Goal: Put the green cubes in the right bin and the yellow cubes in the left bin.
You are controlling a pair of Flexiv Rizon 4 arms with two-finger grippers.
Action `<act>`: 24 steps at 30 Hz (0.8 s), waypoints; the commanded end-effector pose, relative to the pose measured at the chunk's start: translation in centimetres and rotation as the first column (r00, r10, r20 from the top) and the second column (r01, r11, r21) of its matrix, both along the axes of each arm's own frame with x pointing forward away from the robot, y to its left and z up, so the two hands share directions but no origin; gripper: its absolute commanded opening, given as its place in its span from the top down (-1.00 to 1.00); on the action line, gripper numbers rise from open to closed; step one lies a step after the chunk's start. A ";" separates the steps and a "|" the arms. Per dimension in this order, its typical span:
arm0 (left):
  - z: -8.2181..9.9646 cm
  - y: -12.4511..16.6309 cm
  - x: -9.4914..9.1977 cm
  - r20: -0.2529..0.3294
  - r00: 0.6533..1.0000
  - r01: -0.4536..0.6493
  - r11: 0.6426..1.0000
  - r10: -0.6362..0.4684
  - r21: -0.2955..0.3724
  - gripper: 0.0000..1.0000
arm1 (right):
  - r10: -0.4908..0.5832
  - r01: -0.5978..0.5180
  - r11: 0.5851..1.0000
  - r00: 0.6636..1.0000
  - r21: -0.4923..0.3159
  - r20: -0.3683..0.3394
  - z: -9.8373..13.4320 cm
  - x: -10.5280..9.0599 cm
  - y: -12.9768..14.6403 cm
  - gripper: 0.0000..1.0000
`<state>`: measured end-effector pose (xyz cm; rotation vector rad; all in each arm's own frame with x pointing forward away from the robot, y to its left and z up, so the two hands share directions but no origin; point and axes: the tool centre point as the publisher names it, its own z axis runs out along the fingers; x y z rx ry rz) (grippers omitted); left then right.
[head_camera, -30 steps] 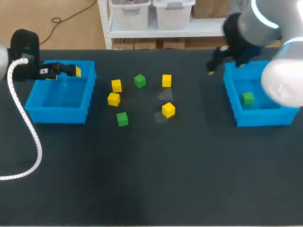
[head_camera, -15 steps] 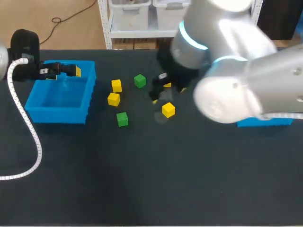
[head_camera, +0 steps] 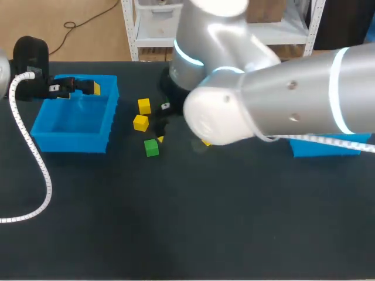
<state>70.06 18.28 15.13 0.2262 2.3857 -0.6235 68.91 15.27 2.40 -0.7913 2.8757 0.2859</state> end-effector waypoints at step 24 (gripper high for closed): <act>-0.1 0.2 -0.1 0.007 1.000 0.005 1.000 -0.005 -0.009 -1.00 | 0.079 -0.094 0.987 0.990 -0.128 -0.119 -3.5 -1.6 5.0 -1.00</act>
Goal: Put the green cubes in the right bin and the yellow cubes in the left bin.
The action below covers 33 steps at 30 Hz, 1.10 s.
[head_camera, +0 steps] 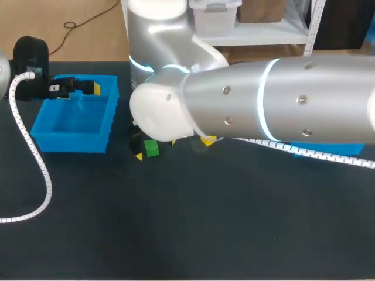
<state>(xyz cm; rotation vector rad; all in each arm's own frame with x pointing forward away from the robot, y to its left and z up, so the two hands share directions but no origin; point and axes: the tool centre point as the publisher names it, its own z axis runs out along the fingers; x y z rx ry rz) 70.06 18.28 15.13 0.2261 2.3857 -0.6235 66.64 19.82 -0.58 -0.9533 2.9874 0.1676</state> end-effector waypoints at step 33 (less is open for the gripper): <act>-0.1 0.2 -0.1 0.007 1.000 0.005 1.000 -0.005 -0.009 -1.00 | -0.404 0.367 0.914 0.855 0.173 0.326 10.6 10.3 -19.9 1.00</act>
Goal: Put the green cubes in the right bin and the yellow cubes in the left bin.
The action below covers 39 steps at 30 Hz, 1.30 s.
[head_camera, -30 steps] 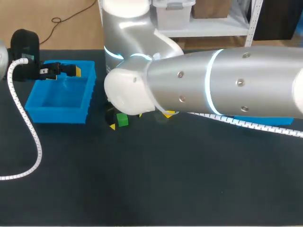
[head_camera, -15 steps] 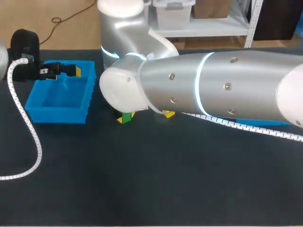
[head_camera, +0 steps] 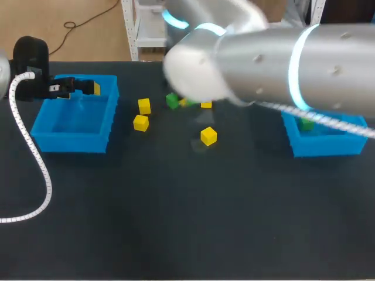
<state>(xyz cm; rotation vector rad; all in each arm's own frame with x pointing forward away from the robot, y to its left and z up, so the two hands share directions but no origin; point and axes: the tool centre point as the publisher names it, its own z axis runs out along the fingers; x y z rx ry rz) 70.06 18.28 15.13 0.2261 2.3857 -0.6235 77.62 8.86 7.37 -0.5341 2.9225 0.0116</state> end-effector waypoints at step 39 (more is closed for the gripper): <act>-0.1 0.2 -0.1 0.007 1.000 0.005 1.000 -0.005 -0.009 -1.00 | -0.274 0.249 0.960 0.927 0.129 0.256 6.4 2.2 -19.6 -1.00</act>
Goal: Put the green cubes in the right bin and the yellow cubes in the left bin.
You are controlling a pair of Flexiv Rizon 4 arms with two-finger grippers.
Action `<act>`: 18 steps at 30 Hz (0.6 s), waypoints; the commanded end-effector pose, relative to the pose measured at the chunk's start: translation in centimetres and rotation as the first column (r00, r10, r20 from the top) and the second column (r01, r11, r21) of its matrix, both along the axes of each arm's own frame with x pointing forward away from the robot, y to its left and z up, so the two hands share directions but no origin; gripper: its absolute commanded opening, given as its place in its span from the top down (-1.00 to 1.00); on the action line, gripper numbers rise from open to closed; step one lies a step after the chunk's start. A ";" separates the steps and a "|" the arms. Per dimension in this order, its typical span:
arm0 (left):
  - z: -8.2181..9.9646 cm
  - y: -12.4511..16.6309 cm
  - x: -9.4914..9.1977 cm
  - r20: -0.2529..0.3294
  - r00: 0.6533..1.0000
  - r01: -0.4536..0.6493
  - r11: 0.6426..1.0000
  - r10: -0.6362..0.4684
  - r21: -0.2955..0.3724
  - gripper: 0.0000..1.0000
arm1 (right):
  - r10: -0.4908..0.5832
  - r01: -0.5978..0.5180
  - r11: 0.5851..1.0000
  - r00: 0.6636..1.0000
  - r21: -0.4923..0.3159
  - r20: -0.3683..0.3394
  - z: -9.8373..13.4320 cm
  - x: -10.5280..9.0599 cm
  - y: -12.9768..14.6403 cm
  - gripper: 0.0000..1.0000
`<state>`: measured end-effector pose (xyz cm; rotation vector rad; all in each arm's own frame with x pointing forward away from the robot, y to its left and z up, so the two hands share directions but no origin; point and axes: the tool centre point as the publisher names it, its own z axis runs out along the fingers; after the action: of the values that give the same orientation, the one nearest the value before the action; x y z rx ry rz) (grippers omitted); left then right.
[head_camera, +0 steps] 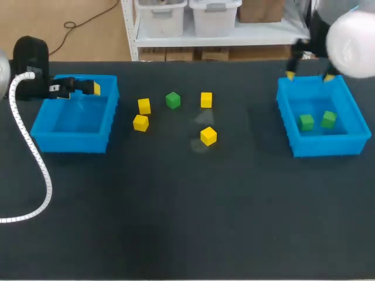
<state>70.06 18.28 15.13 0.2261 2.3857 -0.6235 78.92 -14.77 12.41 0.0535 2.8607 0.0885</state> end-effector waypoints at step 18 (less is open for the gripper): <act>-0.1 0.2 -0.1 0.007 1.000 0.005 1.000 -0.005 -0.009 -1.00 | 0.706 -0.704 0.690 0.706 -0.166 -0.059 1.3 5.8 20.9 -1.00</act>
<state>70.06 18.28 15.13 0.2262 2.3856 -0.6235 83.30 3.78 14.25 -0.7541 2.5620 0.0397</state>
